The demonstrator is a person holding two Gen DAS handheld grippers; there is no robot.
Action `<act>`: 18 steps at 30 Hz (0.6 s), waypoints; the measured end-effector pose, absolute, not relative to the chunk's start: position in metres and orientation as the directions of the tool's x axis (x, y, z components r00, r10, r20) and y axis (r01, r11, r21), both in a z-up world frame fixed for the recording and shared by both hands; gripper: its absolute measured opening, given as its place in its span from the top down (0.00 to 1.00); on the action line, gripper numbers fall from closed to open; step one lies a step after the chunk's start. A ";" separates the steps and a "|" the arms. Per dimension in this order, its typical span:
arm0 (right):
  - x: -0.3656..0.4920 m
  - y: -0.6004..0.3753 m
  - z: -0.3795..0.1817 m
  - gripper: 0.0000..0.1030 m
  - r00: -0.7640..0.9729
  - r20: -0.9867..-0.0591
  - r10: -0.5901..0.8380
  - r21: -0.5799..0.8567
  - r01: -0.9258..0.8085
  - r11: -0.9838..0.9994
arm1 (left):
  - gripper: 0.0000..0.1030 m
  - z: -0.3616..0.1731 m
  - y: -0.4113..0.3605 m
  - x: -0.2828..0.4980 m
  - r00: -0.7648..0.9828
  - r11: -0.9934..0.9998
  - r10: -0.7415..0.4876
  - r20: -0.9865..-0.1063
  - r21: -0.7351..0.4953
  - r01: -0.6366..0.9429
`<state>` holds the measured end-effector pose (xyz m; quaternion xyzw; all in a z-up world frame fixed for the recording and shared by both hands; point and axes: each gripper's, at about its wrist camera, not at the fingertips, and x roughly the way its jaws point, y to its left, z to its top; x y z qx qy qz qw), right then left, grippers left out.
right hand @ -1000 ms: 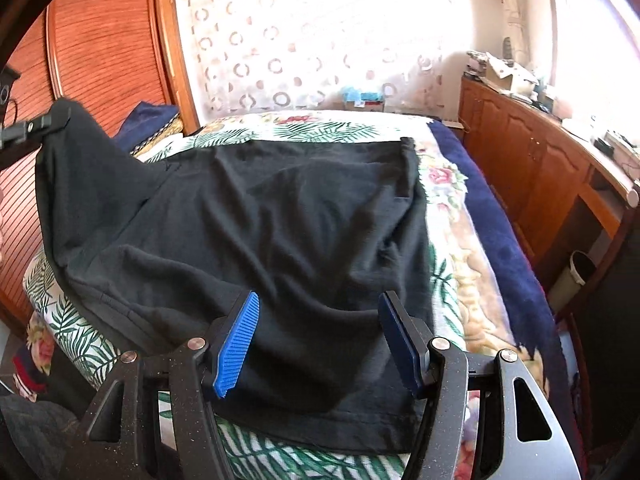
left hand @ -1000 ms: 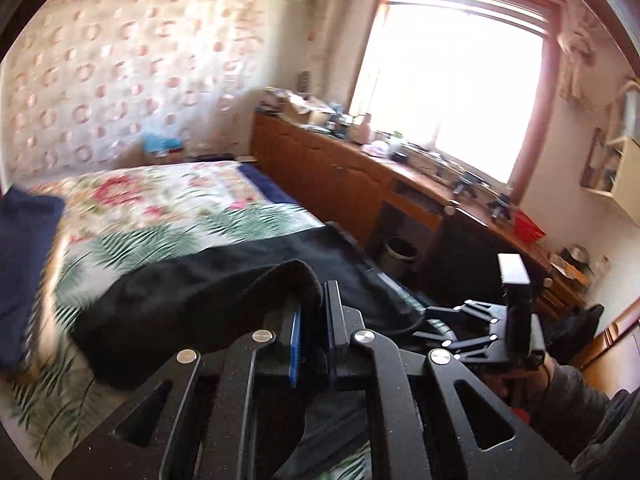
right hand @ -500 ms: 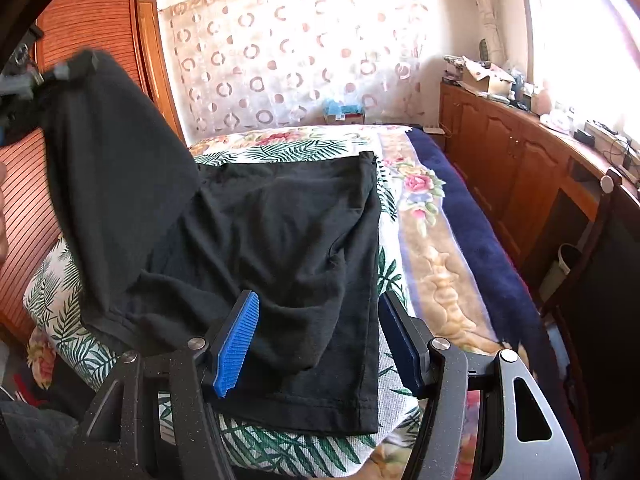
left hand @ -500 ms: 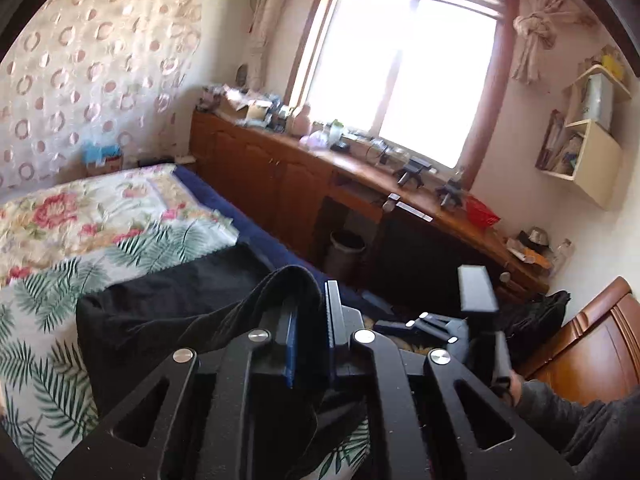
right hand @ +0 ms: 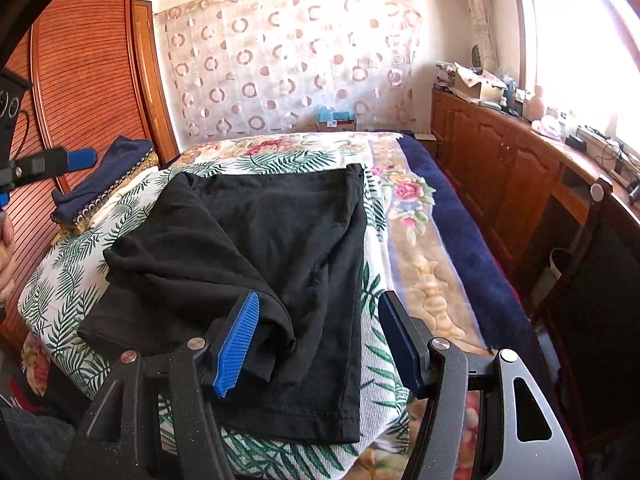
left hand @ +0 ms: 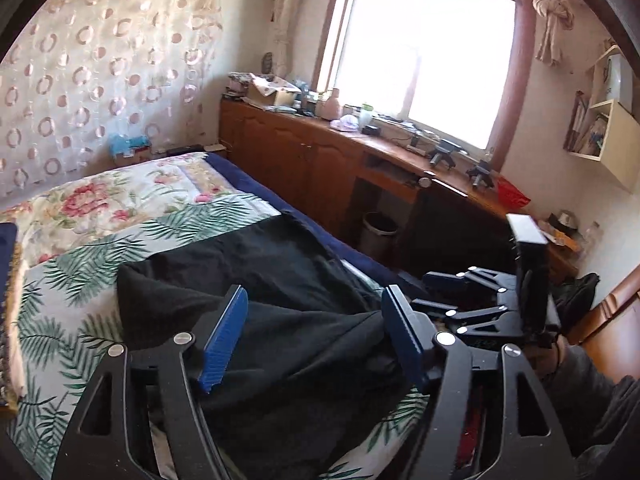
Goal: Fold small clothes
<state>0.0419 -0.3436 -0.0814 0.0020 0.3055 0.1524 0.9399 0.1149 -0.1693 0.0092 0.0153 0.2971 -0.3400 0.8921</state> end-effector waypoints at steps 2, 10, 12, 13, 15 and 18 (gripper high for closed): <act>0.044 -0.342 -0.080 0.38 0.769 -0.569 0.293 0.094 -0.293 0.952 | 0.32 0.005 -0.158 0.116 0.611 0.790 -0.572 -0.547 -0.167 0.590; 0.054 -0.310 -0.076 0.38 0.752 -0.553 0.358 0.086 -0.375 0.923 | 0.32 -0.013 -0.094 0.109 0.695 0.881 -0.446 -0.564 -0.139 0.452; 0.059 -0.295 -0.074 0.38 0.742 -0.553 0.379 0.078 -0.407 0.910 | 0.32 -0.015 -0.082 0.108 0.712 0.902 -0.403 -0.575 -0.117 0.416; 0.061 -0.287 -0.073 0.38 0.737 -0.552 0.389 0.074 -0.422 0.904 | 0.32 -0.016 -0.076 0.108 0.718 0.908 -0.388 -0.578 -0.109 0.404; 0.067 -0.271 -0.072 0.38 0.725 -0.552 0.412 0.065 -0.455 0.888 | 0.32 -0.017 -0.067 0.106 0.736 0.922 -0.352 -0.579 -0.081 0.377; 0.076 -0.247 -0.070 0.38 0.703 -0.552 0.449 0.057 -0.506 0.861 | 0.32 -0.016 -0.054 0.105 0.759 0.937 -0.316 -0.570 -0.061 0.344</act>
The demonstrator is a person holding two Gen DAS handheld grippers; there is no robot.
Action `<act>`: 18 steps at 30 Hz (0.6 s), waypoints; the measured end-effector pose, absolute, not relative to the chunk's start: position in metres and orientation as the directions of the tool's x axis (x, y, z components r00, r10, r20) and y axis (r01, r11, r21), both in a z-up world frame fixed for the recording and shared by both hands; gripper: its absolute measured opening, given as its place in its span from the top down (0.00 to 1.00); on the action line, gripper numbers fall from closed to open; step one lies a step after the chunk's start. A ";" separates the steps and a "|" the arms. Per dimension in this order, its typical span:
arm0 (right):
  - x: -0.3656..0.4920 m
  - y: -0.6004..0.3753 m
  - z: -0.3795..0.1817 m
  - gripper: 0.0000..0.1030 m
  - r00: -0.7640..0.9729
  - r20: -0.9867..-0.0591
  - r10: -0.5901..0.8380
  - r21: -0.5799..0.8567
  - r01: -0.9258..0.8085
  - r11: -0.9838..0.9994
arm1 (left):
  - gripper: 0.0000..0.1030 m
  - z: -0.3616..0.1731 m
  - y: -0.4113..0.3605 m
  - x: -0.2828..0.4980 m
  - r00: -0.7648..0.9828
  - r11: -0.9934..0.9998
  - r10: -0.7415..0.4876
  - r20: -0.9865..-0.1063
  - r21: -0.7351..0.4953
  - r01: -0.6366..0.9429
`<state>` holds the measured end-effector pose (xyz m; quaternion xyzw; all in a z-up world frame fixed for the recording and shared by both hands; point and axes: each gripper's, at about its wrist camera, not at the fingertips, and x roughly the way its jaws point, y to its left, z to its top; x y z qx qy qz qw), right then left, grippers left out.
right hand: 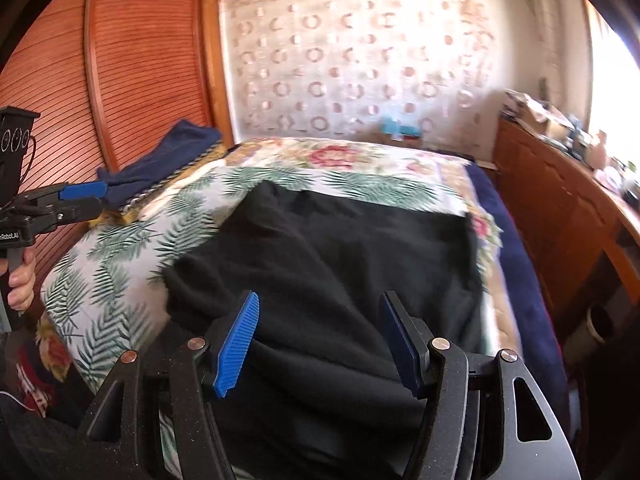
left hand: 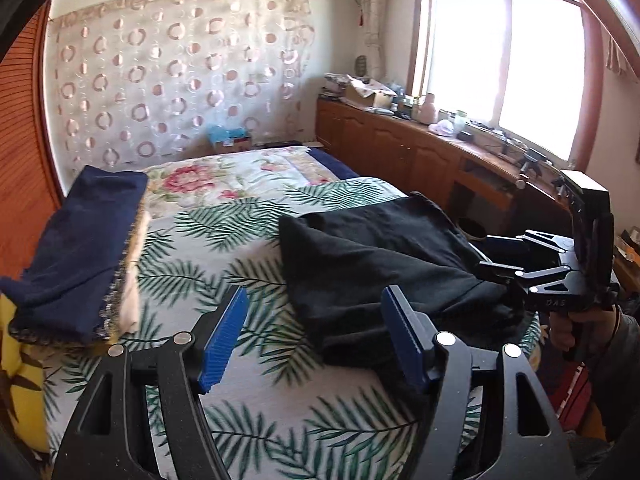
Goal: Fold small clothes
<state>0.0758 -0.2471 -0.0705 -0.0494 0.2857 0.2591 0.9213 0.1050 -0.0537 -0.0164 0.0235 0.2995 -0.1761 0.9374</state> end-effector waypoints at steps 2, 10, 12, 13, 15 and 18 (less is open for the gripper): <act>0.082 -0.232 -0.071 0.38 0.685 -0.555 0.472 0.054 -0.537 0.842 | 0.32 -0.016 -0.044 0.105 0.764 0.941 -0.313 -0.564 -0.073 0.332; 0.106 -0.174 -0.082 0.38 0.598 -0.593 0.539 0.043 -0.646 0.763 | 0.32 -0.021 -0.016 0.103 0.790 0.963 -0.256 -0.558 -0.075 0.259; 0.112 -0.164 -0.085 0.38 0.584 -0.604 0.543 0.033 -0.662 0.749 | 0.32 -0.023 -0.012 0.104 0.792 0.966 -0.245 -0.559 -0.073 0.247; 0.115 -0.161 -0.086 0.38 0.581 -0.610 0.540 0.028 -0.665 0.747 | 0.32 -0.024 -0.009 0.105 0.793 0.968 -0.239 -0.559 -0.073 0.240; 0.120 -0.153 -0.087 0.38 0.572 -0.618 0.539 0.022 -0.673 0.739 | 0.32 -0.026 -0.006 0.106 0.795 0.970 -0.233 -0.560 -0.075 0.232; 0.127 -0.145 -0.087 0.38 0.555 -0.633 0.540 0.016 -0.688 0.726 | 0.32 -0.029 0.000 0.107 0.796 0.972 -0.230 -0.560 -0.083 0.222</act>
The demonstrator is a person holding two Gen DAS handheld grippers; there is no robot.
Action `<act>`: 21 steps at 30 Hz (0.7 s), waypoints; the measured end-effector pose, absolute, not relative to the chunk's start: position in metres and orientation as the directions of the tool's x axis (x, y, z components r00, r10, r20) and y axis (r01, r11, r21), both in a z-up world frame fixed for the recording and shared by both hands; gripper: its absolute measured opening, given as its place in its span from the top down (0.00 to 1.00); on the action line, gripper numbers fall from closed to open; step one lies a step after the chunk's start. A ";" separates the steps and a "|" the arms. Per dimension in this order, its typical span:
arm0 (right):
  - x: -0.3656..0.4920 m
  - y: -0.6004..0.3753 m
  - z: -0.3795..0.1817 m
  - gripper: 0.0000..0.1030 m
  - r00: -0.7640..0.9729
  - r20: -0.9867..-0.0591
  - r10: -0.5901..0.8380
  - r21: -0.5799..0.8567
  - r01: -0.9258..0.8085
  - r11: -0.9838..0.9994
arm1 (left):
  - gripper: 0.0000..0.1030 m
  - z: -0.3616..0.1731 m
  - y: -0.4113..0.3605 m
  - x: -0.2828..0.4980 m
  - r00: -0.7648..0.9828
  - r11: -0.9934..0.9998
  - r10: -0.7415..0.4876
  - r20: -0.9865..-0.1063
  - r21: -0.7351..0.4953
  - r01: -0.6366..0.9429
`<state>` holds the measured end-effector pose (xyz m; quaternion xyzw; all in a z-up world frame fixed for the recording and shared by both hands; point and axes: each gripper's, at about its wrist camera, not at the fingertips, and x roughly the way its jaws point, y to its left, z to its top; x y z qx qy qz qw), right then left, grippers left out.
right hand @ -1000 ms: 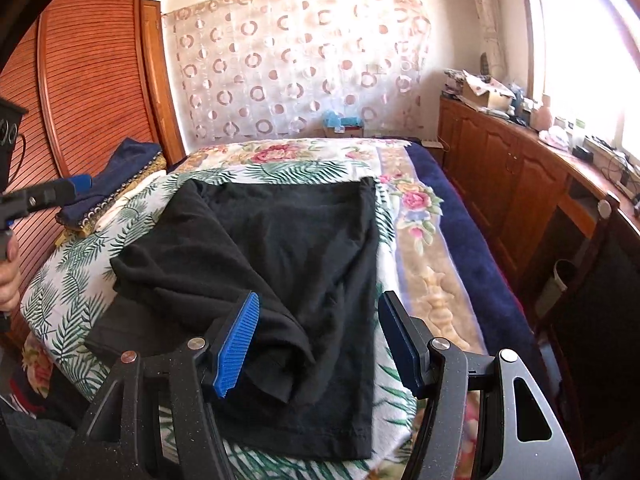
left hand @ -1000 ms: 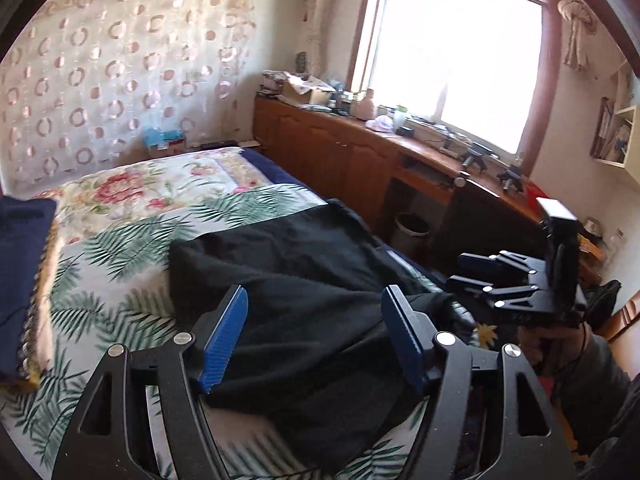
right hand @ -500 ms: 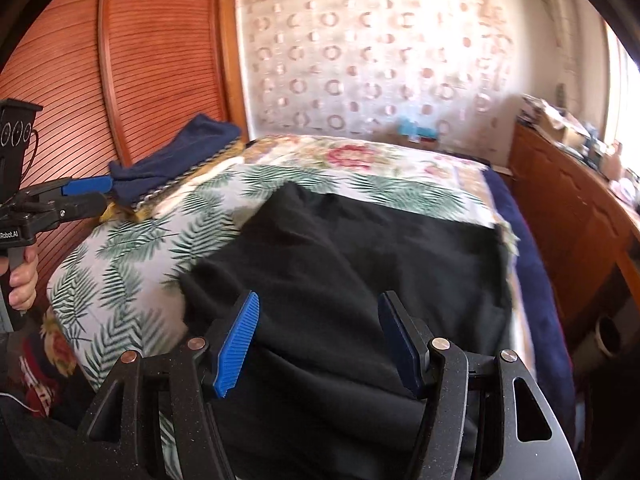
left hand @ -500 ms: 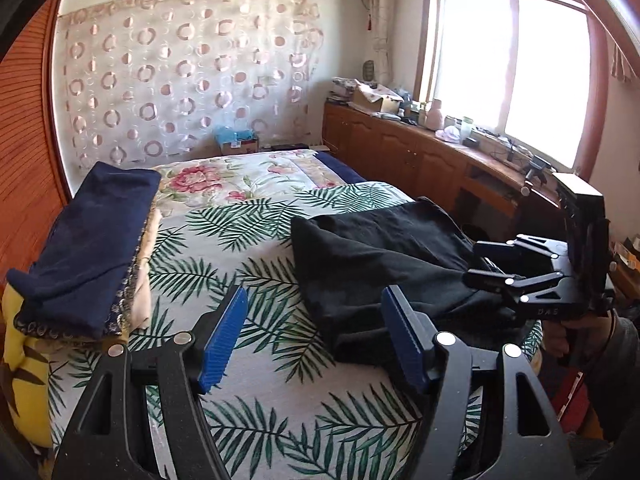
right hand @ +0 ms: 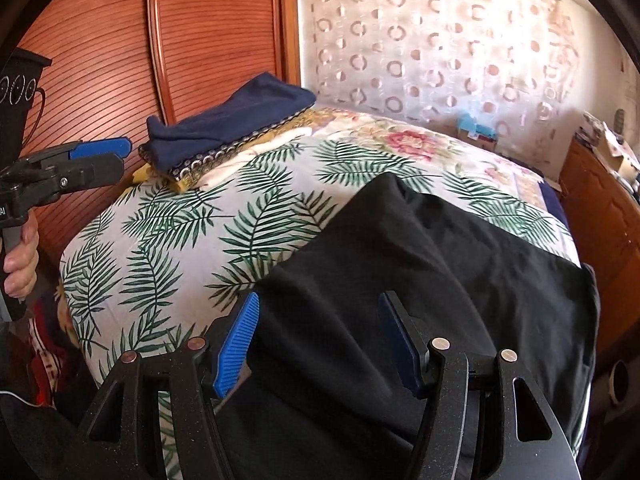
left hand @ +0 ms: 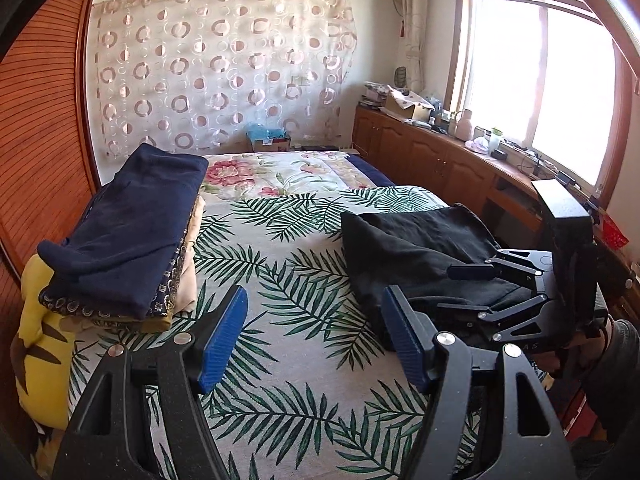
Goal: Fold small clothes
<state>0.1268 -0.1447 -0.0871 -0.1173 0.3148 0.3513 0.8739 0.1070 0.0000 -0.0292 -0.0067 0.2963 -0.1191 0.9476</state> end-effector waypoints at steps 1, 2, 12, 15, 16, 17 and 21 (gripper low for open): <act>0.127 -0.144 -0.086 0.38 0.549 -0.637 0.541 0.014 -0.693 0.721 | 0.32 -0.031 0.002 0.107 0.796 0.972 -0.230 -0.560 -0.087 0.220; 0.127 -0.141 -0.087 0.38 0.543 -0.642 0.541 0.012 -0.699 0.715 | 0.32 -0.031 0.003 0.107 0.796 0.972 -0.230 -0.560 -0.089 0.218; 0.138 -0.099 -0.105 0.38 0.455 -0.716 0.529 -0.004 -0.761 0.649 | 0.32 -0.036 0.008 0.107 0.792 0.973 -0.229 -0.565 -0.101 0.209; 0.145 -0.086 -0.116 0.38 0.455 -0.743 0.492 -0.025 -0.752 0.658 | 0.32 -0.039 0.006 0.106 0.789 0.972 -0.231 -0.570 -0.102 0.212; 0.148 -0.084 -0.119 0.38 0.456 -0.747 0.484 -0.032 -0.751 0.659 | 0.32 -0.040 0.006 0.106 0.786 0.971 -0.233 -0.572 -0.103 0.213; 0.147 -0.083 -0.120 0.38 0.464 -0.742 0.484 -0.040 -0.751 0.659 | 0.32 -0.040 0.006 0.106 0.786 0.972 -0.233 -0.573 -0.106 0.211; 0.146 -0.079 -0.122 0.57 0.492 -0.736 0.464 -0.076 -0.742 0.666 | 0.32 -0.045 0.003 0.106 0.778 0.970 -0.238 -0.581 -0.108 0.216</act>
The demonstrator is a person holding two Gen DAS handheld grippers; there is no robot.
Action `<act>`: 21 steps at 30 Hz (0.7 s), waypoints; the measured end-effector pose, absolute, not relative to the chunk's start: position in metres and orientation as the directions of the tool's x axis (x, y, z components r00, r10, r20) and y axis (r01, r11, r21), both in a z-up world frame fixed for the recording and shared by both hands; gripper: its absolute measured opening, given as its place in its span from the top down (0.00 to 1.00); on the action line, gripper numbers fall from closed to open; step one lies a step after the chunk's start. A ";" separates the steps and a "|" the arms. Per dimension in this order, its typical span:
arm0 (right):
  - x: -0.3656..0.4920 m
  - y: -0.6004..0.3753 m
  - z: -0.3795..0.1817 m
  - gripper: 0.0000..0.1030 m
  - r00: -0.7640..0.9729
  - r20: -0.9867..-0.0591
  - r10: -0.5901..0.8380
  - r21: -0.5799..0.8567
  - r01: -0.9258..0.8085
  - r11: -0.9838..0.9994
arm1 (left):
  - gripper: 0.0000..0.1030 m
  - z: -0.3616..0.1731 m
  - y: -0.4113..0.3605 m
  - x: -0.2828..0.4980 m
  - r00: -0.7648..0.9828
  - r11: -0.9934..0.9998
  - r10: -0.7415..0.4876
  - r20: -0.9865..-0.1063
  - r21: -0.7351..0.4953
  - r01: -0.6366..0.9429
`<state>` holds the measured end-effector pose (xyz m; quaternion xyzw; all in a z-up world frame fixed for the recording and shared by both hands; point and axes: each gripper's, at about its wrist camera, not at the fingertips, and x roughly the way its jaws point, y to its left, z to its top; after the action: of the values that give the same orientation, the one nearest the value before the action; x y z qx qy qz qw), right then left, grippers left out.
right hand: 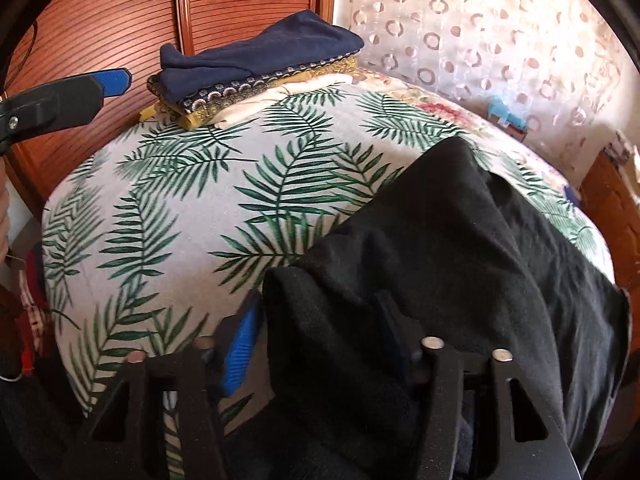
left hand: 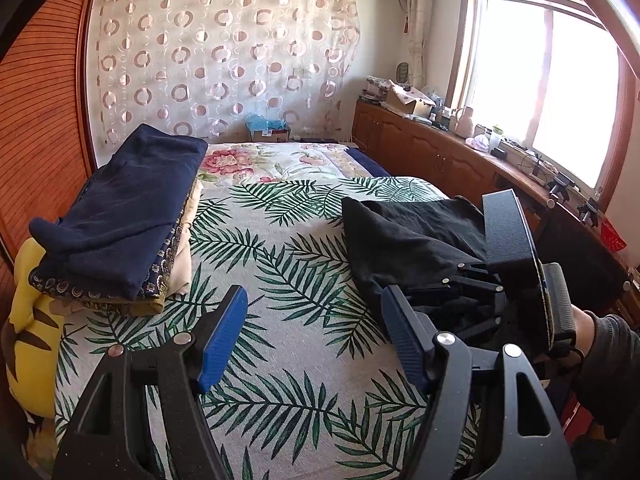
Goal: Fold small clothes
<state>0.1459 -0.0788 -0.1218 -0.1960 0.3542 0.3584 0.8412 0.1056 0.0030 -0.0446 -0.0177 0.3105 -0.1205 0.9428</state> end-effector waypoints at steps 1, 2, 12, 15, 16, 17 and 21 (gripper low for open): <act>0.146 -0.079 -0.122 0.64 0.501 -0.733 0.460 -0.083 -0.738 0.670 | 0.32 -0.046 0.002 0.105 0.777 0.970 -0.240 -0.582 -0.109 0.217; 0.147 -0.081 -0.121 0.81 0.495 -0.731 0.470 -0.067 -0.738 0.672 | 0.32 -0.047 0.001 0.105 0.775 0.969 -0.243 -0.583 -0.112 0.220; 0.181 -0.168 -0.064 0.92 0.599 -0.599 0.531 0.099 -0.602 0.792 | 0.32 -0.052 -0.019 0.107 0.757 0.961 -0.270 -0.595 -0.115 0.252; 0.200 -0.198 -0.050 0.92 0.656 -0.589 0.472 0.077 -0.535 0.841 | 0.32 -0.053 -0.027 0.107 0.752 0.958 -0.277 -0.599 -0.110 0.265; 0.205 -0.206 -0.048 0.92 0.670 -0.588 0.454 0.068 -0.518 0.853 | 0.32 -0.053 -0.029 0.107 0.751 0.957 -0.279 -0.599 -0.110 0.268; 0.212 -0.214 -0.046 0.92 0.682 -0.588 0.435 0.062 -0.498 0.865 | 0.32 -0.053 -0.031 0.107 0.750 0.956 -0.281 -0.599 -0.109 0.272; 0.232 -0.238 -0.041 0.92 0.711 -0.594 0.377 0.049 -0.436 0.899 | 0.32 -0.050 -0.039 0.107 0.753 0.955 -0.282 -0.595 -0.099 0.279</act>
<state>0.2319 -0.2382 -0.0406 -0.0476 0.3102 0.2201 0.9236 0.1068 -0.0387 -0.0495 -0.0022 0.3180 -0.1498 0.9362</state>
